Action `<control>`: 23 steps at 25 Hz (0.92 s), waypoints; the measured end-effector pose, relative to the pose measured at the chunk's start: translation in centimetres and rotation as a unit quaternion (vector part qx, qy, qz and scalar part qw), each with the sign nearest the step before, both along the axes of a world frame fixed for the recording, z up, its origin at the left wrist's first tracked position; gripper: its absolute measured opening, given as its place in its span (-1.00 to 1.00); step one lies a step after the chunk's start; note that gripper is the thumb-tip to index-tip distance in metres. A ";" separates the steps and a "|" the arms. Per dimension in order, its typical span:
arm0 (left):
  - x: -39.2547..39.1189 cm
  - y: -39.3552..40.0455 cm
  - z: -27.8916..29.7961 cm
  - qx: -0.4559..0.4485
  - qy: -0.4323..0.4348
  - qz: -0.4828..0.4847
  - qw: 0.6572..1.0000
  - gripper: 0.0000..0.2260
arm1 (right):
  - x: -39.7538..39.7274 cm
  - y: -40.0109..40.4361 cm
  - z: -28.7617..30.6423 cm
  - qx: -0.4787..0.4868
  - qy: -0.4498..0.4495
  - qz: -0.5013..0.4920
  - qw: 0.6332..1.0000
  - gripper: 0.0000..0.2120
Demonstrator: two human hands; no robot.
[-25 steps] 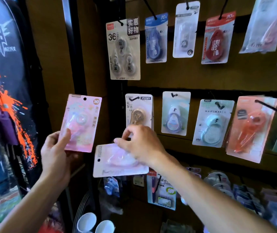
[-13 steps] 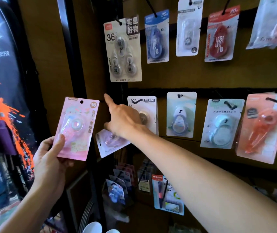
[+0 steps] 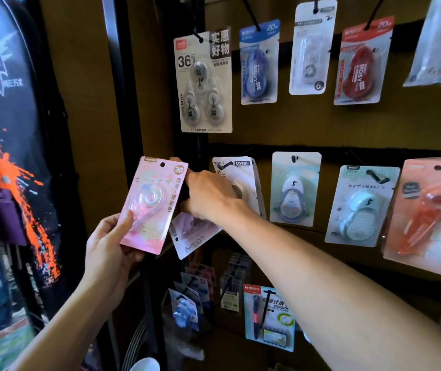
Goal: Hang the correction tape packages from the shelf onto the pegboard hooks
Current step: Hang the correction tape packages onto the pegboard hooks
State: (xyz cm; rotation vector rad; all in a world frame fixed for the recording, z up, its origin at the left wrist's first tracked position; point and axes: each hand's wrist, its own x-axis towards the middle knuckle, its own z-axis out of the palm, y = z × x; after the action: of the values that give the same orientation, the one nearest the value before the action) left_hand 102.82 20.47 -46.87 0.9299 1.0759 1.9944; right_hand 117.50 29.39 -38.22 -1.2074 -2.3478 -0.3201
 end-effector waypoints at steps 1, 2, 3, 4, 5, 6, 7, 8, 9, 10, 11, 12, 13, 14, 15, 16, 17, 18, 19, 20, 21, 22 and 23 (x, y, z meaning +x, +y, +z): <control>0.1 0.1 0.0 -0.003 -0.001 -0.003 1.000 -0.86 | 0.0 0.1 -0.2 -0.005 0.004 -0.002 1.000 -0.25; 0.1 0.2 -0.1 -0.003 -0.004 -0.002 1.000 -0.85 | -0.1 0.3 -0.3 -0.008 0.006 -0.003 1.000 -0.29; 0.1 0.3 -0.1 -0.002 -0.009 0.000 1.000 -0.85 | -0.1 0.3 -0.3 -0.009 0.008 -0.002 1.000 -0.30; 0.2 0.3 -0.2 0.000 -0.012 0.004 1.000 -0.86 | -0.2 0.4 -0.4 -0.008 0.010 0.000 1.000 -0.30; 0.2 0.4 -0.2 0.002 -0.013 0.009 1.000 -0.86 | -0.3 0.5 -0.5 -0.006 0.012 0.004 1.000 -0.26; 0.3 0.4 -0.2 0.003 -0.011 0.014 1.000 -0.86 | -0.3 0.6 -0.6 -0.005 0.016 0.010 1.000 -0.22; 0.4 0.5 -0.1 0.002 -0.009 0.019 1.000 -0.86 | -0.3 0.6 -0.7 -0.003 0.017 0.013 1.000 -0.18; 0.5 0.6 -0.1 -0.002 -0.011 0.021 1.000 -0.86 | -0.3 0.7 -0.8 -0.001 0.017 0.017 1.000 -0.16; 0.5 0.8 0.0 -0.007 -0.015 0.018 1.000 -0.86 | -0.3 0.7 -0.9 0.000 0.017 0.018 1.000 -0.14; 0.5 0.9 0.0 -0.012 -0.021 0.013 1.000 -0.86 | -0.3 0.6 -0.9 -0.003 0.019 0.020 1.000 -0.13; 0.6 1.1 -0.1 -0.017 -0.026 0.007 0.999 -0.86 | -0.3 0.2 -0.9 -0.010 0.025 0.022 0.999 -0.12; 0.5 1.3 -0.1 -0.020 -0.028 0.001 0.999 -0.85 | -0.3 -0.3 -1.0 -0.021 0.039 0.024 0.999 -0.13; 0.5 1.6 -0.2 -0.024 -0.029 -0.006 0.999 -0.84 | -0.2 -1.1 -1.3 -0.033 0.061 0.021 0.997 -0.19; 0.6 1.9 -0.3 -0.030 -0.031 -0.013 0.999 -0.84 | 0.0 -1.9 -1.9 -0.042 0.088 0.016 0.995 -0.30; 0.8 2.2 -0.3 -0.038 -0.035 -0.017 0.999 -0.84 | 0.3 -2.9 -2.8 -0.054 0.112 0.012 0.992 -0.41; 1.0 2.6 -0.3 -0.045 -0.038 -0.018 0.998 -0.84 | 0.9 -4.0 -4.1 -0.073 0.134 0.011 0.988 -0.48; 1.2 2.9 -0.2 -0.053 -0.041 -0.013 0.998 -0.83 | 1.6 -5.2 -5.6 -0.094 0.147 0.014 0.985 -0.52; 1.5 3.3 0.0 -0.060 -0.043 -0.001 0.997 -0.82 | 2.6 -6.3 -7.2 -0.115 0.152 0.012 0.982 -0.54; 1.8 3.6 0.3 -0.065 -0.045 0.016 0.997 -0.80 | 3.8 -7.4 -8.6 -0.130 0.156 0.004 0.979 -0.56; 2.3 3.8 0.5 -0.068 -0.047 0.034 0.996 -0.77 | 5.1 -8.5 -9.7 -0.147 0.165 -0.007 0.975 -0.59; 2.8 4.0 0.6 -0.072 -0.048 0.054 0.995 -0.74 | 6.4 -9.5 -10.8 -0.171 0.183 -0.016 0.968 -0.62; 3.4 4.0 0.7 -0.075 -0.048 0.070 0.994 -0.72 | 7.9 -10.4 -11.7 -0.202 0.205 -0.023 0.957 -0.63; 3.9 4.1 0.7 -0.078 -0.050 0.080 0.992 -0.70 | 9.1 -11.2 -12.6 -0.231 0.222 -0.029 0.947 -0.64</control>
State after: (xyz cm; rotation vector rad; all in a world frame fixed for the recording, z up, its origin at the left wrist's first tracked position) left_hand 106.73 24.53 -46.20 0.6726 1.2631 2.0273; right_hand 126.63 18.16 -50.78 -1.3819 -2.0404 0.4706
